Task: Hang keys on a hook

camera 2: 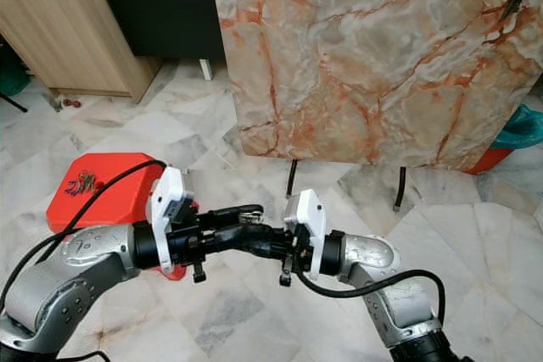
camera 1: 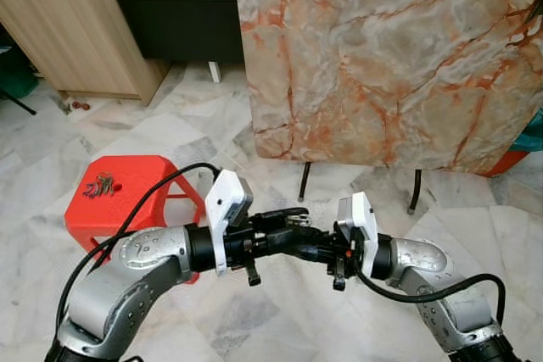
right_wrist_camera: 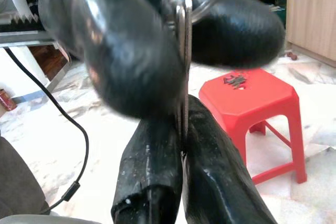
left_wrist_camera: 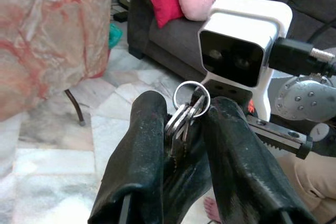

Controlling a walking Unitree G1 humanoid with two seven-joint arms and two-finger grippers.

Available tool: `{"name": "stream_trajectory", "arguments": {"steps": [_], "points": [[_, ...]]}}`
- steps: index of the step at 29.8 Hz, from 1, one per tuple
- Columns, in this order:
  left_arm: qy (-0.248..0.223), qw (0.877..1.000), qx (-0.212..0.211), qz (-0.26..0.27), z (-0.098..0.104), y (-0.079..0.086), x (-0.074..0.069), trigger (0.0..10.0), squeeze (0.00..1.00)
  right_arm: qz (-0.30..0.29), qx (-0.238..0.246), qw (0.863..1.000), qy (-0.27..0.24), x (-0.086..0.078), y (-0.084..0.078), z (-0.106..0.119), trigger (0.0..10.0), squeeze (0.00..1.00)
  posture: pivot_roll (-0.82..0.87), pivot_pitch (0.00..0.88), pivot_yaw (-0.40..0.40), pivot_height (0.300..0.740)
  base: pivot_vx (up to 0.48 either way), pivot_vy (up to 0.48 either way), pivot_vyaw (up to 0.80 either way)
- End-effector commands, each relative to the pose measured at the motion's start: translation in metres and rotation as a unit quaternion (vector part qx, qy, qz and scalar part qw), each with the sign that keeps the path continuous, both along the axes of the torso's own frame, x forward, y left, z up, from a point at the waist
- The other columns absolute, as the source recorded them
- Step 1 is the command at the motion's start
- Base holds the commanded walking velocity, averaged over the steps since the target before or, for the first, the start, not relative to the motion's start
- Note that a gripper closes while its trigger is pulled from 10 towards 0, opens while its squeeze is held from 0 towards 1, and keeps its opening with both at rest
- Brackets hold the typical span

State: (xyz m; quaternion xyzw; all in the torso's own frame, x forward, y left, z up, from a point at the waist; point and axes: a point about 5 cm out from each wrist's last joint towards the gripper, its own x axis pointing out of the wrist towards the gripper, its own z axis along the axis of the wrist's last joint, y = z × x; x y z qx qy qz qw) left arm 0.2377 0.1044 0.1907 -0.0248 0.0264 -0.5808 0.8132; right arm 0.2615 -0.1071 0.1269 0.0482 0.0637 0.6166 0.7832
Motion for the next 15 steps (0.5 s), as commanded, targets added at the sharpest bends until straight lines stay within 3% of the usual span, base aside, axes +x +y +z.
{"name": "stream_trajectory", "arguments": {"steps": [1,8,15], "points": [[-0.022,1.000,-0.012,-0.006,0.010,0.000,-0.002,10.0,0.00,-0.014,-0.007,1.000,0.003,0.001,-0.004,-0.002,0.0,0.00,0.14,0.181,0.049,0.740,0.000,0.000,0.00],[-0.017,1.000,-0.010,-0.004,0.008,0.000,-0.003,10.0,0.00,-0.014,-0.007,1.000,0.004,0.001,-0.004,-0.003,0.0,0.00,0.14,0.181,0.050,0.740,0.000,0.000,0.00],[-0.003,0.999,0.029,-0.026,-0.005,0.000,-0.009,10.0,0.00,-0.016,-0.009,1.000,0.004,0.001,-0.004,-0.003,0.0,0.00,0.14,0.180,0.049,0.740,0.000,0.000,0.00]]}}
